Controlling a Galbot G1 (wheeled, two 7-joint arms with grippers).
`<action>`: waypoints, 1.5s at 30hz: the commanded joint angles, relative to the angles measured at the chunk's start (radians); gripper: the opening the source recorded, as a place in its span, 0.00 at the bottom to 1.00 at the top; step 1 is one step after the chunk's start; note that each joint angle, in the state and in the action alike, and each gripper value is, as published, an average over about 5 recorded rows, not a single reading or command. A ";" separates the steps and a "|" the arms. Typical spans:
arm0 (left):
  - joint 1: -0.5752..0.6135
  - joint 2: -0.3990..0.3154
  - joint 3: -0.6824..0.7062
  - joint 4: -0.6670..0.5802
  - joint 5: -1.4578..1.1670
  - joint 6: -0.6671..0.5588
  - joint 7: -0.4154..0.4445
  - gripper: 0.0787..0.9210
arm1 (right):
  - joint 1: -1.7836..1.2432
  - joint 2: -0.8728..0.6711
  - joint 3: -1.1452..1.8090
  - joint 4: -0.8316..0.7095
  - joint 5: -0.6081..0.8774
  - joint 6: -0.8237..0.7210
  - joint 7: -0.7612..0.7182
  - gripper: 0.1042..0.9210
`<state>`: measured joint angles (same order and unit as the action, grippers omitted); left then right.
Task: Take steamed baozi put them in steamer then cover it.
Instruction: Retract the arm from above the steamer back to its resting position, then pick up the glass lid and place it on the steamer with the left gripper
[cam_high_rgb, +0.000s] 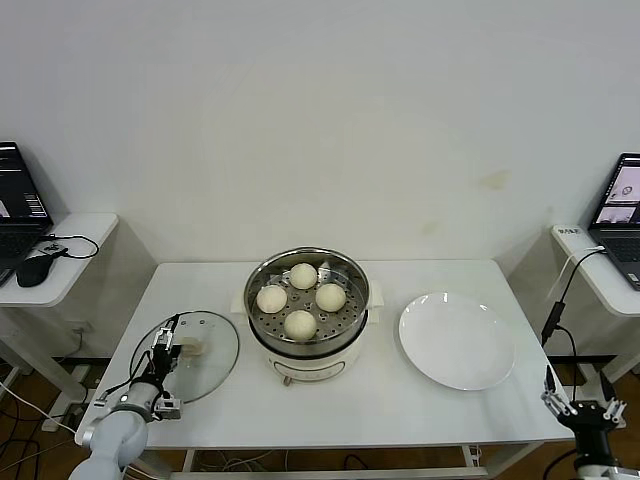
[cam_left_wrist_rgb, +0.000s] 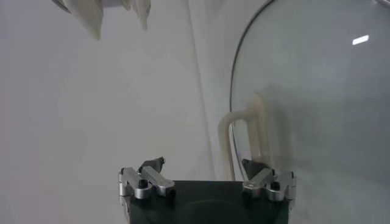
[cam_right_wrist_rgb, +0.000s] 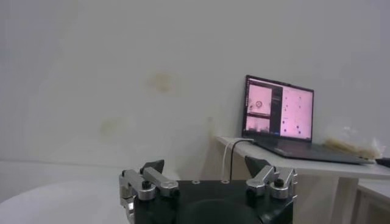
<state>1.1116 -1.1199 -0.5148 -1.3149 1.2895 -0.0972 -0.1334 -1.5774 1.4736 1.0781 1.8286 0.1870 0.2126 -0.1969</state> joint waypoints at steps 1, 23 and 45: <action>-0.009 0.005 0.008 -0.008 -0.017 0.005 0.013 0.88 | 0.002 0.000 -0.003 -0.012 -0.003 0.002 -0.001 0.88; -0.029 0.002 0.015 0.051 -0.059 -0.002 0.011 0.49 | 0.001 0.007 -0.025 -0.025 -0.020 0.008 -0.008 0.88; 0.117 -0.012 -0.111 -0.240 -0.119 0.062 -0.069 0.07 | -0.008 0.004 -0.029 -0.022 -0.026 0.018 -0.014 0.88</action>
<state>1.1326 -1.1444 -0.5537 -1.3351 1.2087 -0.0871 -0.2134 -1.5844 1.4783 1.0517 1.8042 0.1621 0.2296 -0.2108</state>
